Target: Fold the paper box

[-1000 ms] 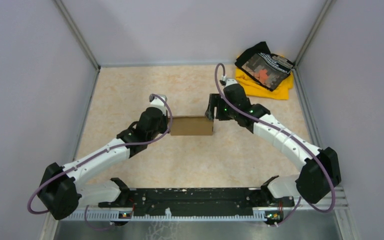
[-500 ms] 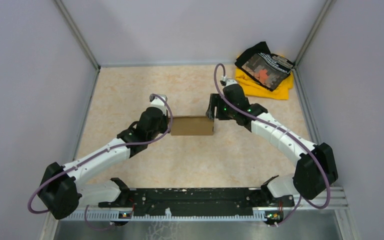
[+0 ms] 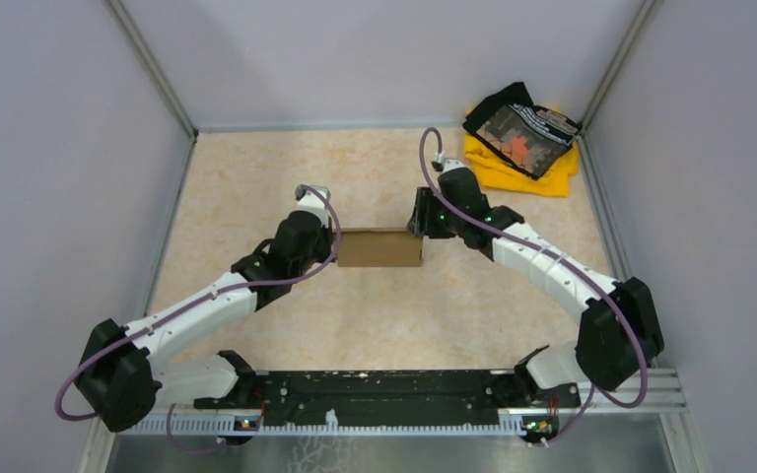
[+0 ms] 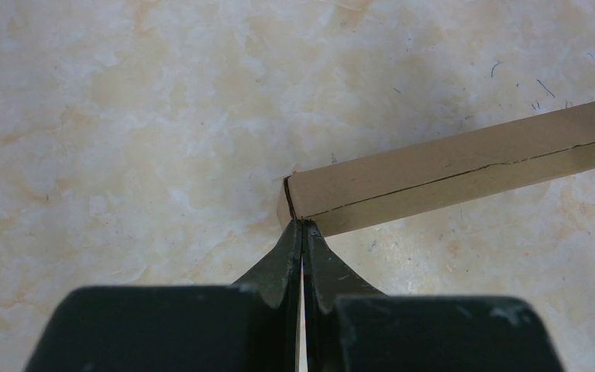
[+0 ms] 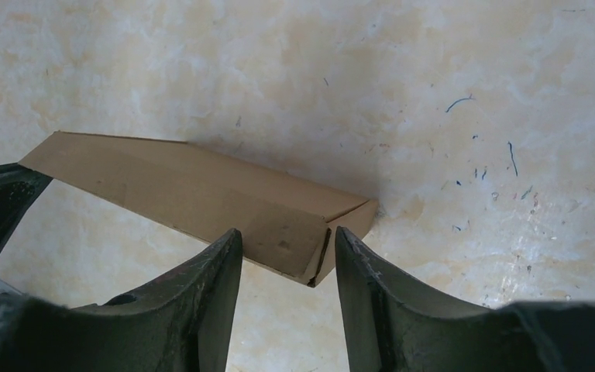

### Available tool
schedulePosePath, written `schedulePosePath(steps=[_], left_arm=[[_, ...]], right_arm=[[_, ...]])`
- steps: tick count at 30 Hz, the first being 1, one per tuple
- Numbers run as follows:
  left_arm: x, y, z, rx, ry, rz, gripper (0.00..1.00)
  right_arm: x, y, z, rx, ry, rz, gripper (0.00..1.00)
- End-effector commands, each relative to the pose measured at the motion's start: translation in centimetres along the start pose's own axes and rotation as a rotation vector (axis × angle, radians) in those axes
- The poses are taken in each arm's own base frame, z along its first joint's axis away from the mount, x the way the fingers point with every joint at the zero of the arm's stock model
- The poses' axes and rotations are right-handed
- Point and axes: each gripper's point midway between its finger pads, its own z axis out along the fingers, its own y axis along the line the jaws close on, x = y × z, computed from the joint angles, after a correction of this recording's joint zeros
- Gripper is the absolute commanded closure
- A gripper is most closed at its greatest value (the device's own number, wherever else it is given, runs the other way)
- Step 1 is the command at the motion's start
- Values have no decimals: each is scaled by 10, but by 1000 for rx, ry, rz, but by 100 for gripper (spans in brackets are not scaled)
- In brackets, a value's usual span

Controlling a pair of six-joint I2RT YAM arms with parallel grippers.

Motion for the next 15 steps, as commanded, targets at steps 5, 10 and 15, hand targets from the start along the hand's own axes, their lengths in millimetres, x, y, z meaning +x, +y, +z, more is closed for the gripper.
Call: schedulePosePath(steps=[5, 10, 15], left_arm=[[34, -2, 0, 18, 111, 23, 96], [35, -2, 1, 17, 117, 23, 95], [34, -2, -2, 17, 117, 13, 74]], right_arm=[[11, -6, 3, -9, 6, 9, 59], [20, -10, 6, -2, 26, 10, 62], [25, -13, 8, 3, 36, 10, 63]])
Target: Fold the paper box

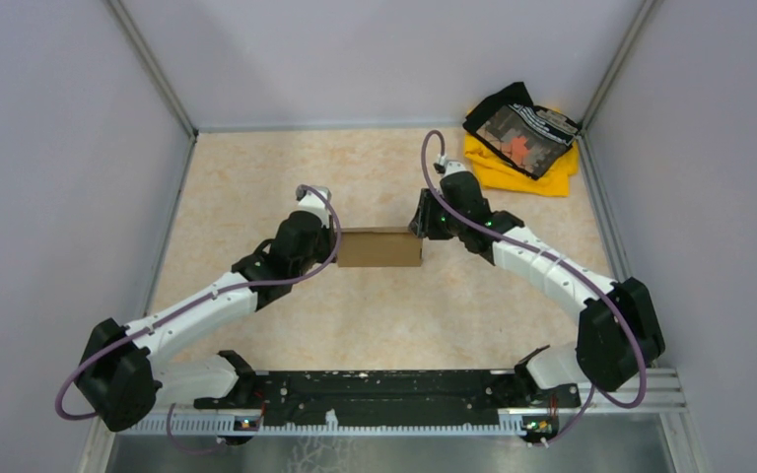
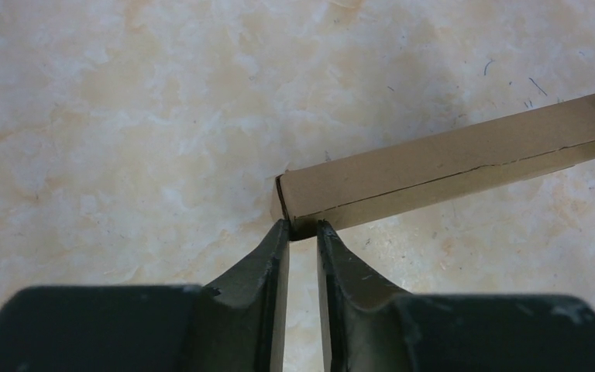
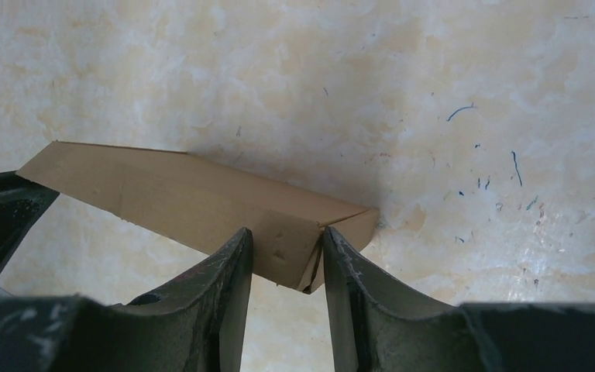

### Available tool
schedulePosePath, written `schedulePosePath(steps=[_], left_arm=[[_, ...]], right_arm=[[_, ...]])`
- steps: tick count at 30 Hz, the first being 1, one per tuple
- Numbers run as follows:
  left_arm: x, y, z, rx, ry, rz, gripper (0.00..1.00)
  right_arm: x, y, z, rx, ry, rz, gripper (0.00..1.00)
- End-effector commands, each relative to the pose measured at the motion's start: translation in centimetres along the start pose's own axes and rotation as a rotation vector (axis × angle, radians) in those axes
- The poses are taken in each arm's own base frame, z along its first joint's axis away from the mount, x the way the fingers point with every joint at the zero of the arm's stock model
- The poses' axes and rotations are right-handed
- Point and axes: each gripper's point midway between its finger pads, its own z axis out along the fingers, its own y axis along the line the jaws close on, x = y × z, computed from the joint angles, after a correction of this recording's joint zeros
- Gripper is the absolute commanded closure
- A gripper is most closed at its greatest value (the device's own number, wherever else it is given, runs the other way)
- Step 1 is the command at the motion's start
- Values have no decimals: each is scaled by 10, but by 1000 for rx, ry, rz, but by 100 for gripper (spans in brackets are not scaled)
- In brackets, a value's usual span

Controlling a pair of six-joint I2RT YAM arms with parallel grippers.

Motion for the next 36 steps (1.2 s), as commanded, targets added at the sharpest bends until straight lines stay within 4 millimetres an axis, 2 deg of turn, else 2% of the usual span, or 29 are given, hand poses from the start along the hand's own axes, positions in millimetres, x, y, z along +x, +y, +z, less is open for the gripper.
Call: schedulePosePath(steps=[1, 6, 11, 14, 26, 29, 32, 36], left_arm=[[32, 0, -3, 12, 111, 18, 73], [32, 0, -4, 14, 111, 8, 71], [32, -1, -6, 17, 113, -4, 54], [32, -1, -7, 19, 105, -11, 49], [35, -1, -4, 21, 109, -9, 52], [36, -1, -3, 21, 109, -9, 57], [34, -3, -4, 32, 104, -12, 67], [26, -8, -10, 64, 84, -22, 67]], right_arm=[[23, -13, 0, 29, 68, -3, 63], [26, -15, -1, 32, 70, -2, 64], [32, -17, -2, 35, 69, 1, 64], [37, -19, -2, 49, 68, -9, 64], [57, -27, 9, 108, 47, -34, 63], [62, -30, 13, 122, 43, -34, 63], [68, -34, 14, 130, 42, -31, 63], [72, -37, 16, 136, 48, -27, 63]])
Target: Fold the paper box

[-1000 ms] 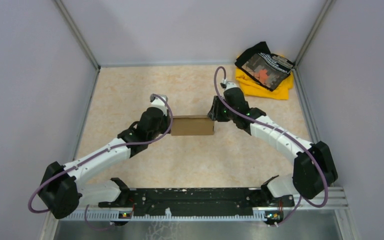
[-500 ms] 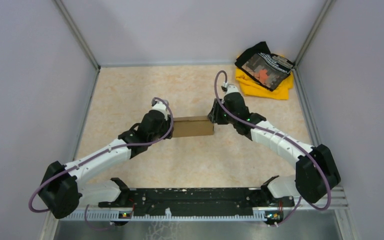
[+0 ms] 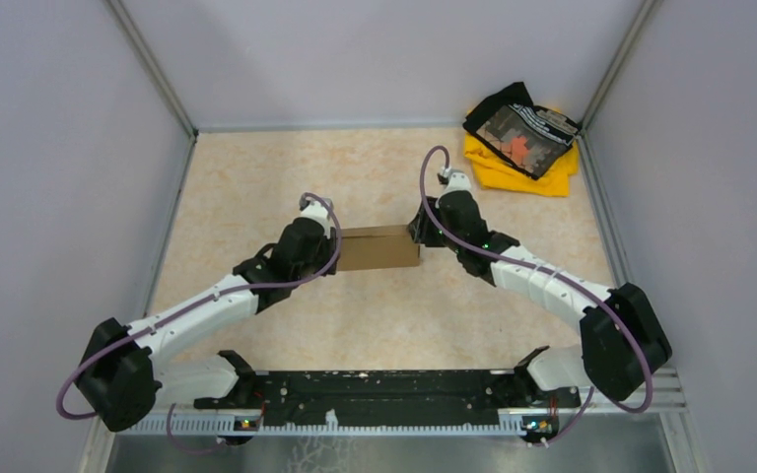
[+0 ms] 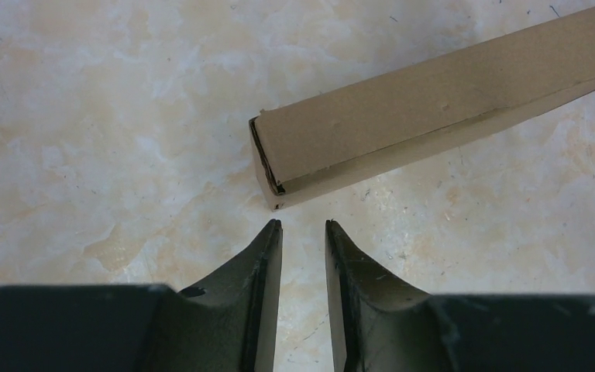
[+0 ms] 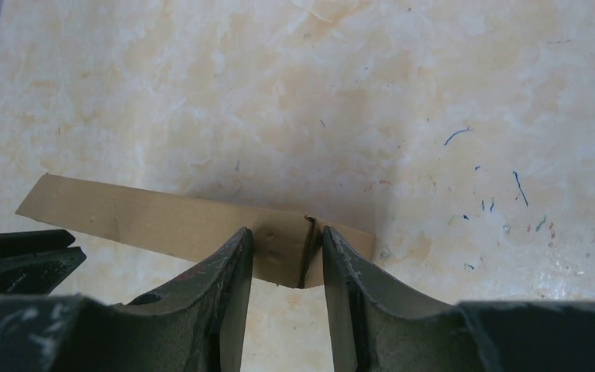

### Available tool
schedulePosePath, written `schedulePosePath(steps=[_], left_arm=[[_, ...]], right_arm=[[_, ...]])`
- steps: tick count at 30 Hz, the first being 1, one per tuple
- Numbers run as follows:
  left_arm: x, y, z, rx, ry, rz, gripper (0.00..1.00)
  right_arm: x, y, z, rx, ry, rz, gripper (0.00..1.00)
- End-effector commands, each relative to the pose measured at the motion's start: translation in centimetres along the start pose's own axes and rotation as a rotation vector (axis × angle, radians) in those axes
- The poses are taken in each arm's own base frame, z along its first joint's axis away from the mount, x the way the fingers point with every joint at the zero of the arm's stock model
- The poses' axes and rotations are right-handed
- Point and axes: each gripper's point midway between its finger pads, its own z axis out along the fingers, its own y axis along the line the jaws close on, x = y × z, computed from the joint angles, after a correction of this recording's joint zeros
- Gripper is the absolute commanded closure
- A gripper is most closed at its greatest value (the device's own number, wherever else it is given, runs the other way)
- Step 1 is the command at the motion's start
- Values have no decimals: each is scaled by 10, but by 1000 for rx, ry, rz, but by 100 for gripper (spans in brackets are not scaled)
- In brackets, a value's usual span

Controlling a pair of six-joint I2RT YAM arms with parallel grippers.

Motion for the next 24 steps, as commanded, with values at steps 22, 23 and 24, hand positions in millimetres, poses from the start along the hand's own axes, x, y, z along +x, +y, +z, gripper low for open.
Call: schedulePosePath(steps=[22, 23, 24], left_arm=[[-66, -14, -24, 63, -218, -67, 90], [-69, -16, -22, 66, -226, -62, 91], [-75, -19, -21, 71, -239, -61, 93]], right_arm=[[66, -31, -6, 96, 198, -46, 63], [66, -32, -7, 97, 198, -47, 63], [66, -32, -7, 96, 198, -47, 63]])
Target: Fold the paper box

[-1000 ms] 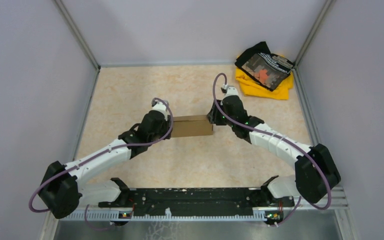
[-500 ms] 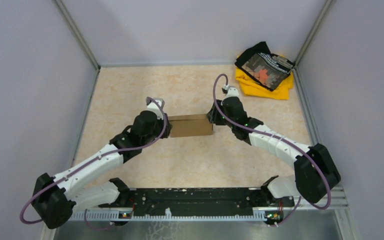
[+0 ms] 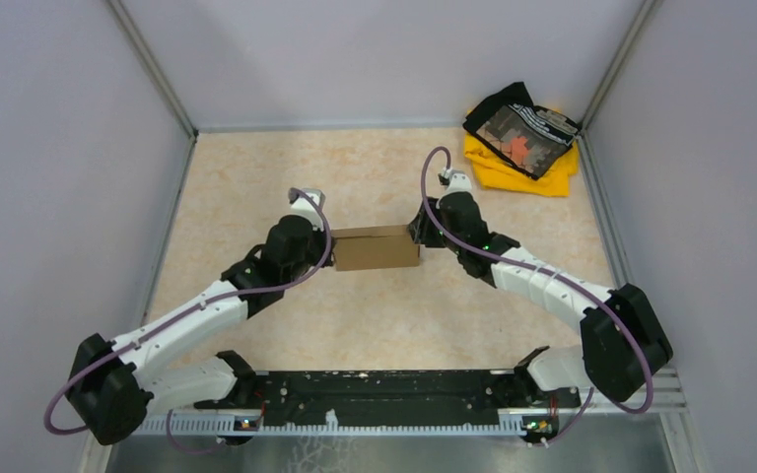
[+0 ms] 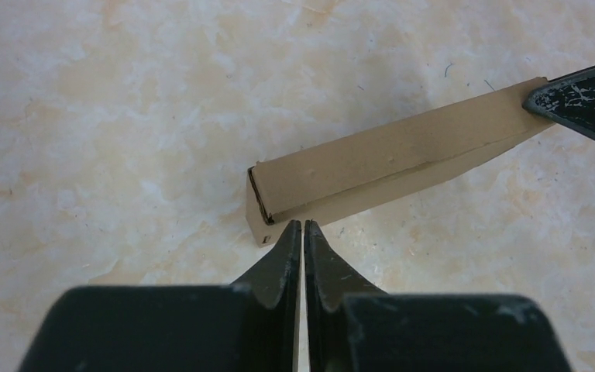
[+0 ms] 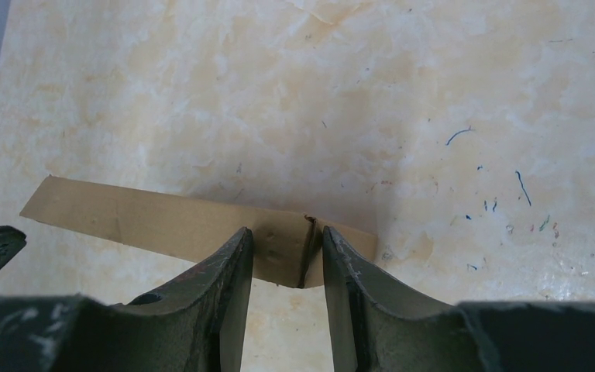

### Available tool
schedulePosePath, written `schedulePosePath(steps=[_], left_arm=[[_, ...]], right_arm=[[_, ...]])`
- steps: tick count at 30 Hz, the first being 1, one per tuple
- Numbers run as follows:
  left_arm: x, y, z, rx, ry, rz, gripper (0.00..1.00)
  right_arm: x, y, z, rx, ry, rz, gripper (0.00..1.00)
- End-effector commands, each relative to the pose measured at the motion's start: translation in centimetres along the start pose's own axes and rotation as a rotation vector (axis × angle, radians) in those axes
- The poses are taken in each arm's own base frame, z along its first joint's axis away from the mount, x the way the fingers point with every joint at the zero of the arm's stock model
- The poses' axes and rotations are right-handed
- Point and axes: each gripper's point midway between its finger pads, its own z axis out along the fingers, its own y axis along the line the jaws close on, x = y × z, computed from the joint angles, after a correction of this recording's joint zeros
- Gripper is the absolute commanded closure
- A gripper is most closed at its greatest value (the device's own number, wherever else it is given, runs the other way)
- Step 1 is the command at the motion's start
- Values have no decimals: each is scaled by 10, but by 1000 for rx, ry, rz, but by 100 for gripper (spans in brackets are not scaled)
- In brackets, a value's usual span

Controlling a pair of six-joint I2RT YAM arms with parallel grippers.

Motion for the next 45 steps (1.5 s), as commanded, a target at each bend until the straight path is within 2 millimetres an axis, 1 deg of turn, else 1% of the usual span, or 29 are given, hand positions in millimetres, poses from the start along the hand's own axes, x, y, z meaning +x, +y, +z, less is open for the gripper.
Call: schedulePosePath(steps=[1, 5, 9, 11, 13, 16, 20, 25, 29, 31, 34, 36, 38, 42, 45], left_arm=[[-35, -16, 9, 28, -94, -8, 93], [-37, -19, 18, 28, -83, 9, 95], [-43, -23, 15, 43, -97, 0, 96], [-50, -24, 13, 52, -131, -11, 95], [-48, -23, 16, 48, -133, -6, 95], [-36, -22, 23, 35, -90, 1, 96], [-23, -19, 23, 35, -61, -9, 96], [-2, -12, 21, 24, -18, -21, 97], [29, -6, 16, 22, 54, -51, 97], [48, 2, 14, 9, 77, -66, 97], [60, 11, 16, -11, 58, -70, 97], [63, 13, 18, -20, 61, -65, 96], [61, 12, 19, -23, 68, -60, 96], [59, 9, 23, -15, 70, -49, 96], [62, 5, 27, -3, 88, -46, 96]], right_arm=[[65, -32, -9, 100, 213, -61, 63], [65, -32, -10, 102, 214, -66, 63], [64, -33, -12, 102, 211, -71, 63], [64, -33, -12, 101, 209, -72, 63], [65, -32, -12, 96, 213, -71, 63], [67, -32, -12, 93, 215, -71, 63], [68, -33, -12, 93, 219, -70, 63], [69, -32, -11, 89, 222, -68, 63], [70, -33, -12, 93, 224, -70, 63], [71, -33, -11, 92, 227, -72, 63], [71, -34, -11, 92, 231, -74, 63], [71, -34, -12, 95, 231, -74, 63], [71, -34, -12, 97, 233, -76, 63], [69, -33, -13, 94, 234, -80, 63], [71, -34, -13, 95, 239, -82, 63]])
